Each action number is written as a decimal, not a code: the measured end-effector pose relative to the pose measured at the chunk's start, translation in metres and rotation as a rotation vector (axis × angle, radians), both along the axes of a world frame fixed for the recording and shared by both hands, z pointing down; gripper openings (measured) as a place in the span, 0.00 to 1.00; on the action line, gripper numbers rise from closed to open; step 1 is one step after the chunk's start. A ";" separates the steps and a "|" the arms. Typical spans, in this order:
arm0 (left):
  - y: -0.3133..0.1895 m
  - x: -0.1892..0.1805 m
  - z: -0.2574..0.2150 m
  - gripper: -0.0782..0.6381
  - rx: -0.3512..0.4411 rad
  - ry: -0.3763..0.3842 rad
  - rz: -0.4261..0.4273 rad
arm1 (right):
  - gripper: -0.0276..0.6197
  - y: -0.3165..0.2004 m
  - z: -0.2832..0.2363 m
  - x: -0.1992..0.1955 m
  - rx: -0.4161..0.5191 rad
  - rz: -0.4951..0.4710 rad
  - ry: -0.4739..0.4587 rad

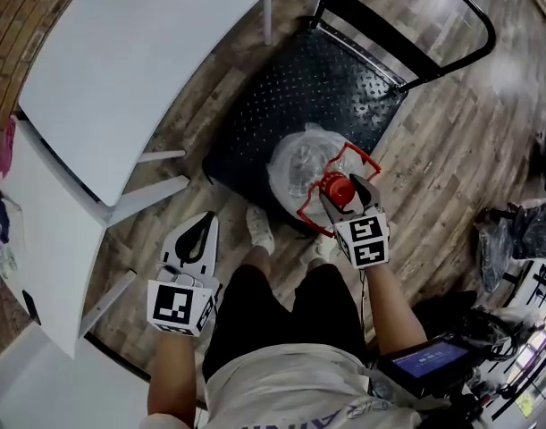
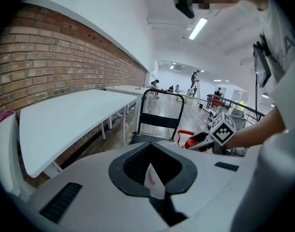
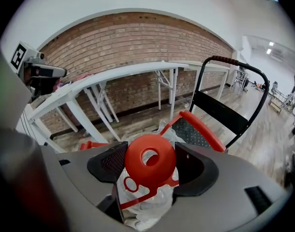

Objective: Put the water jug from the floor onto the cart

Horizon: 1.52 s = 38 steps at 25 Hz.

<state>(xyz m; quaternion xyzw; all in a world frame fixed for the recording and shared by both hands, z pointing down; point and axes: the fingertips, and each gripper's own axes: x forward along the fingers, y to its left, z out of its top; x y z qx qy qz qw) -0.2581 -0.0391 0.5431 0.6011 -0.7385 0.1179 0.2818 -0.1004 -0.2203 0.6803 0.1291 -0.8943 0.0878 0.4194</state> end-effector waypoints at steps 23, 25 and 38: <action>-0.011 0.007 0.007 0.11 0.021 0.063 0.069 | 0.52 0.023 -0.017 -0.029 -0.022 0.006 -0.060; -0.015 0.007 0.003 0.11 0.036 0.064 0.085 | 0.52 0.023 -0.034 -0.029 -0.009 0.007 -0.068; -0.043 0.034 -0.040 0.11 0.123 0.059 0.352 | 0.52 0.021 -0.154 0.041 0.168 0.283 -0.144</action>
